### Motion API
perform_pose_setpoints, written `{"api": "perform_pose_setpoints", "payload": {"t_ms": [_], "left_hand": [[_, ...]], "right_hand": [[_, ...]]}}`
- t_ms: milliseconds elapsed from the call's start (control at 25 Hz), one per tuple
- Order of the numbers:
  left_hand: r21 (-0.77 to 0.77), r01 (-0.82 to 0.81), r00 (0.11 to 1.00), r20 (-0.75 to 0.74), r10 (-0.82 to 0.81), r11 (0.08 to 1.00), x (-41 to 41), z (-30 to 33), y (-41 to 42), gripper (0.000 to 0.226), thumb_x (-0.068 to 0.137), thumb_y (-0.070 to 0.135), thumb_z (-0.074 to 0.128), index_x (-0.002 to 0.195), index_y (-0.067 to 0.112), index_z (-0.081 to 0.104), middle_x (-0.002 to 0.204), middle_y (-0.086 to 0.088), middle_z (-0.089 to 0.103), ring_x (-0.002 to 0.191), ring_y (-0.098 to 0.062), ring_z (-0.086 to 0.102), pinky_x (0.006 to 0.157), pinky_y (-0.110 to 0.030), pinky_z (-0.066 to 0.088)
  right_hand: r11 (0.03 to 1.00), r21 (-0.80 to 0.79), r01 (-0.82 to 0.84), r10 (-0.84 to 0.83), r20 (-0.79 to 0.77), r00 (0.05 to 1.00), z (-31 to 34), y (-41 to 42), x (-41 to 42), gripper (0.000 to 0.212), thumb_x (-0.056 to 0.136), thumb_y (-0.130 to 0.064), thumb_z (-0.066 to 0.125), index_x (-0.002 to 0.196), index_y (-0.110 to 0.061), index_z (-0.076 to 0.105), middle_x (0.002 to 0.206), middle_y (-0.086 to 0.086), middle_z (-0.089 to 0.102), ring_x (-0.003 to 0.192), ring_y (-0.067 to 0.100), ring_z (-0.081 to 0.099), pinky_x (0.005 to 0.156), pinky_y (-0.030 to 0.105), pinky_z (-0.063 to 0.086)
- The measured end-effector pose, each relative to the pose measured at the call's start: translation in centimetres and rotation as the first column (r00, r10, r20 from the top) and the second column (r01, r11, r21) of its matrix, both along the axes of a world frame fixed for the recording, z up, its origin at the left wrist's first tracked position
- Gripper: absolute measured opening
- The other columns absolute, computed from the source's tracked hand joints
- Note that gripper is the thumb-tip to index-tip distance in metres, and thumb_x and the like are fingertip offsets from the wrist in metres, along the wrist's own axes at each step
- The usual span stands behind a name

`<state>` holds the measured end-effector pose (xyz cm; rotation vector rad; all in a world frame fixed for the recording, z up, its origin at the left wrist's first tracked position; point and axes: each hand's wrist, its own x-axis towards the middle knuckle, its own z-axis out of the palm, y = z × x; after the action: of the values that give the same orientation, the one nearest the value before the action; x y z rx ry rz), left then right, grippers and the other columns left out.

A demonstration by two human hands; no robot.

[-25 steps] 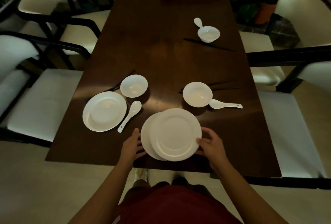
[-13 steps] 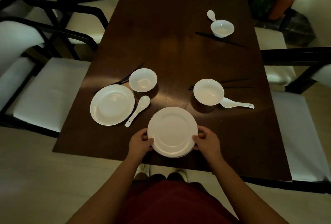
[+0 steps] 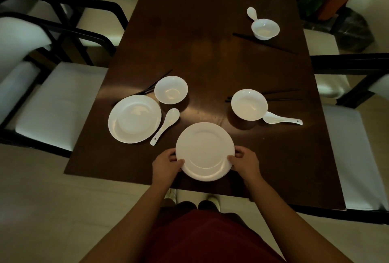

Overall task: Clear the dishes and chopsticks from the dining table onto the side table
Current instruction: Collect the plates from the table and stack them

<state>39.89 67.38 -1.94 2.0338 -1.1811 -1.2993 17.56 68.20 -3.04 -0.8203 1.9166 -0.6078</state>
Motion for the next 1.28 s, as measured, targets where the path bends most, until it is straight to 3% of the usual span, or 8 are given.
{"api": "perform_pose_setpoints", "payload": {"t_ms": [160, 240, 320, 440, 760, 960, 1080, 1280], "left_hand": [[-0.123, 0.203, 0.956, 0.240, -0.169, 0.971, 0.7, 0.6, -0.1, 0.033, 0.082, 0.016, 0.065, 0.115, 0.012, 0.062, 0.098, -0.006, 0.069, 0.080, -0.013, 0.061, 0.079, -0.031, 0.052], [-0.146, 0.157, 0.951, 0.290, -0.110, 0.977, 1.9, 0.7, -0.2, 0.034, 0.086, 0.022, 0.061, 0.119, 0.014, 0.059, 0.095, -0.001, 0.067, 0.080, -0.012, 0.061, 0.077, -0.030, 0.050], [-0.126, -0.161, 0.979, 0.109, 0.175, 0.979, 4.1, 0.7, -0.4, 0.030, 0.089, 0.022, 0.057, 0.116, 0.009, 0.060, 0.087, 0.001, 0.066, 0.075, -0.012, 0.064, 0.074, -0.030, 0.052], [0.062, -0.567, 0.801, -0.189, 0.568, 0.821, 8.6, 0.9, -1.1, 0.024, 0.092, 0.020, 0.053, 0.109, 0.003, 0.058, 0.098, -0.013, 0.066, 0.079, -0.019, 0.066, 0.071, -0.030, 0.054], [0.242, -0.640, 0.638, -0.362, 0.680, 0.729, 11.5, 1.3, -6.5, 0.036, 0.091, 0.005, 0.052, 0.125, -0.002, 0.043, 0.115, -0.025, 0.059, 0.091, -0.028, 0.063, 0.084, -0.035, 0.050], [0.249, -0.704, 0.548, -0.405, 0.732, 0.665, 11.4, 0.3, -6.4, 0.034, 0.089, -0.004, 0.052, 0.122, -0.002, 0.047, 0.111, -0.024, 0.059, 0.087, -0.027, 0.064, 0.085, -0.035, 0.050], [0.161, -0.706, 0.586, -0.414, 0.697, 0.689, 11.7, 0.2, -6.1, 0.029, 0.090, 0.000, 0.051, 0.120, -0.002, 0.049, 0.094, -0.016, 0.061, 0.073, -0.019, 0.062, 0.084, -0.033, 0.049], [0.034, -0.664, 0.716, -0.260, 0.648, 0.747, 13.4, 0.1, -3.3, 0.027, 0.088, 0.009, 0.057, 0.115, 0.004, 0.057, 0.097, -0.017, 0.064, 0.076, -0.015, 0.065, 0.083, -0.034, 0.052]], "right_hand": [[0.996, 0.007, 0.084, -0.084, 0.120, 0.989, -0.3, -0.3, 0.7, 0.036, 0.079, -0.006, 0.066, 0.114, -0.010, 0.060, 0.106, 0.013, 0.066, 0.093, 0.026, 0.063, 0.076, 0.042, 0.058], [0.995, 0.001, 0.104, -0.103, 0.150, 0.983, -0.3, -0.4, 0.8, 0.034, 0.079, -0.005, 0.066, 0.113, -0.011, 0.060, 0.104, 0.011, 0.065, 0.091, 0.024, 0.063, 0.069, 0.036, 0.057], [0.994, 0.000, 0.113, -0.111, 0.163, 0.980, -0.5, -0.4, 0.9, 0.034, 0.080, -0.004, 0.066, 0.113, -0.011, 0.060, 0.103, 0.010, 0.065, 0.093, 0.025, 0.063, 0.072, 0.038, 0.058], [0.994, 0.007, 0.113, -0.113, 0.180, 0.977, -0.8, -0.5, 0.9, 0.034, 0.080, -0.003, 0.065, 0.113, -0.010, 0.060, 0.103, 0.012, 0.064, 0.094, 0.028, 0.062, 0.075, 0.042, 0.057], [0.993, 0.006, 0.118, -0.117, 0.218, 0.969, -0.9, -0.6, 0.7, 0.034, 0.080, 0.000, 0.064, 0.113, -0.008, 0.059, 0.096, 0.008, 0.061, 0.085, 0.021, 0.059, 0.058, 0.028, 0.052], [0.987, 0.054, 0.150, -0.159, 0.299, 0.941, -0.7, -0.7, 0.2, 0.035, 0.081, 0.001, 0.064, 0.114, -0.009, 0.059, 0.103, 0.012, 0.063, 0.091, 0.024, 0.061, 0.067, 0.035, 0.054], [0.984, 0.095, 0.154, -0.178, 0.361, 0.915, 0.0, -0.8, -0.5, 0.034, 0.084, 0.000, 0.059, 0.117, -0.007, 0.058, 0.106, 0.015, 0.063, 0.096, 0.028, 0.061, 0.068, 0.037, 0.055], [0.990, 0.108, 0.088, -0.127, 0.449, 0.884, 1.0, -0.9, -1.1, 0.034, 0.085, 0.001, 0.057, 0.119, -0.007, 0.057, 0.104, 0.014, 0.065, 0.090, 0.026, 0.064, 0.063, 0.031, 0.054]]}}
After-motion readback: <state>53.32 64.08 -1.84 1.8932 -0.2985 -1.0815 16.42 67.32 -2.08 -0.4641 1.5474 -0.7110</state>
